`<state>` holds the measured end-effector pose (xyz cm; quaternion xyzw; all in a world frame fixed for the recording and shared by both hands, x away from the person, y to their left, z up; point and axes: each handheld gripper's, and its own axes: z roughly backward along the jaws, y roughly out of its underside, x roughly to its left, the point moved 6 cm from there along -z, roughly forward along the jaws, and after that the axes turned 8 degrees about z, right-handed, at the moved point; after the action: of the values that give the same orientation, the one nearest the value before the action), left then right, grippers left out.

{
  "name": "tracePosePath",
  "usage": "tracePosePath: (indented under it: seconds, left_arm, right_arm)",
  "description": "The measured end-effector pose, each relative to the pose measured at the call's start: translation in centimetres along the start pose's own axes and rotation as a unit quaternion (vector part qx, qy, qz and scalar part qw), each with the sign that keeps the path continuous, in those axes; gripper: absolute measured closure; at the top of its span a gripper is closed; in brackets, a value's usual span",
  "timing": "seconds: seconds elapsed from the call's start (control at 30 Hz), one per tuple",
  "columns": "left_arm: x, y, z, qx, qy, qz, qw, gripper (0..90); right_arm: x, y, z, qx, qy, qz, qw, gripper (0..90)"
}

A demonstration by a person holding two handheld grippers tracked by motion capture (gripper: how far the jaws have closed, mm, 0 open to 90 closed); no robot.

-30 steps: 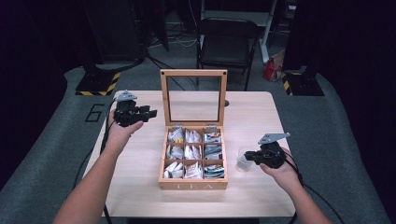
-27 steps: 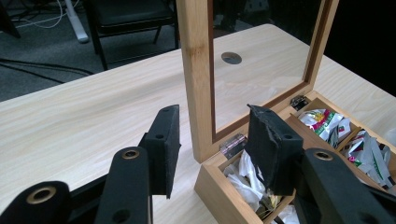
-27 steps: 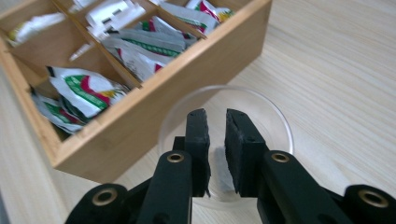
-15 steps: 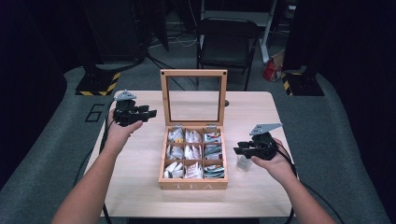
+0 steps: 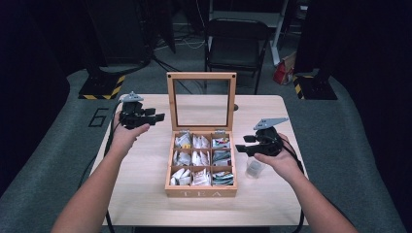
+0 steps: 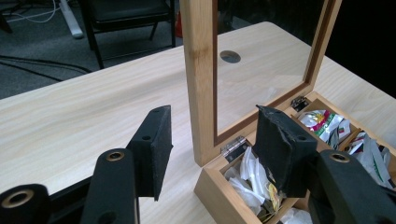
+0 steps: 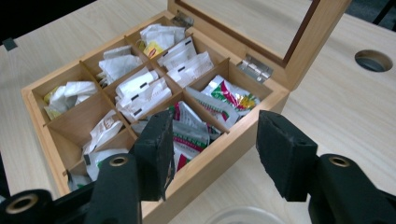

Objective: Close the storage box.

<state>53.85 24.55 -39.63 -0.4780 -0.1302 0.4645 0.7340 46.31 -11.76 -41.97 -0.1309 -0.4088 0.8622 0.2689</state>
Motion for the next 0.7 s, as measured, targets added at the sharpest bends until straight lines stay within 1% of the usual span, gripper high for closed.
tracePosePath:
  seconds: [0.1,0.2,0.23,0.27,0.3,0.37,0.43,0.47,0.5,0.53,0.57,0.6,0.63,0.67,0.7]
  left_arm:
    - [0.1,0.1,-0.1,0.004,0.002,0.002,1.0,45.1]
    - [0.1,0.1,-0.3,0.005,0.002,0.003,1.0,44.5]
    - [0.0,0.2,-0.4,0.008,0.003,0.001,1.0,44.1]
    - [-0.1,0.2,-0.5,0.008,0.003,0.0,1.0,43.8]
    - [-0.1,0.2,-0.6,0.008,0.001,-0.001,1.0,43.6]
    - [-0.2,0.2,-0.7,0.007,-0.001,0.0,1.0,43.6]
    - [-0.2,0.2,-0.8,0.012,0.003,0.002,0.9999,43.6]
    - [-0.2,0.2,-0.8,0.012,0.003,0.002,0.9999,43.6]
    - [-0.2,0.2,-0.9,0.01,0.0,0.002,0.9999,43.6]
    - [-0.2,0.2,-0.9,0.009,0.0,0.004,1.0,43.6]
    - [-0.3,0.2,-0.9,0.008,0.001,0.005,1.0,43.8]
    - [-0.3,0.2,-0.9,0.01,0.003,0.001,0.9999,43.8]
    - [-0.3,0.2,-0.9,0.011,0.0,-0.001,0.9999,43.7]
    - [-0.3,0.2,-0.9,0.011,0.0,-0.001,0.9999,43.7]
    - [-0.4,0.2,-1.0,0.01,0.001,0.001,0.9999,43.7]
  right_arm:
    - [-0.3,-0.6,-0.1,0.0,0.005,-0.002,1.0,44.8]
    - [-0.4,-0.9,-0.2,0.001,0.007,0.002,1.0,44.8]
    - [-0.7,-1.1,-0.4,0.002,0.013,0.007,0.9999,44.9]
    - [-0.8,-1.2,-0.6,0.003,0.012,0.008,0.9999,45.0]
    - [-0.9,-1.3,-0.7,0.004,0.011,0.004,0.9999,45.2]
    - [-1.1,-1.4,-0.9,0.002,0.01,0.005,0.9999,45.5]
    - [-1.5,-2.0,-1.2,0.001,0.012,0.001,0.9999,45.5]
    - [-1.5,-2.0,-1.2,0.001,0.012,0.001,0.9999,45.5]
    - [-1.7,-2.3,-1.2,-0.004,0.013,0.003,0.9999,45.4]
    - [-2.1,-2.8,-1.3,-0.007,0.015,-0.003,0.9998,44.9]
    - [-2.2,-2.9,-1.4,-0.008,0.017,-0.003,0.9998,44.1]
    - [-2.2,-2.9,-1.4,-0.008,0.017,-0.003,0.9998,44.1]
    - [-2.5,-3.3,-1.5,-0.009,0.021,-0.006,0.9997,42.6]
    - [-2.5,-3.3,-1.5,-0.009,0.021,-0.006,0.9997,42.6]
    - [-2.6,-3.6,-1.6,-0.012,0.027,-0.004,0.9996,42.6]
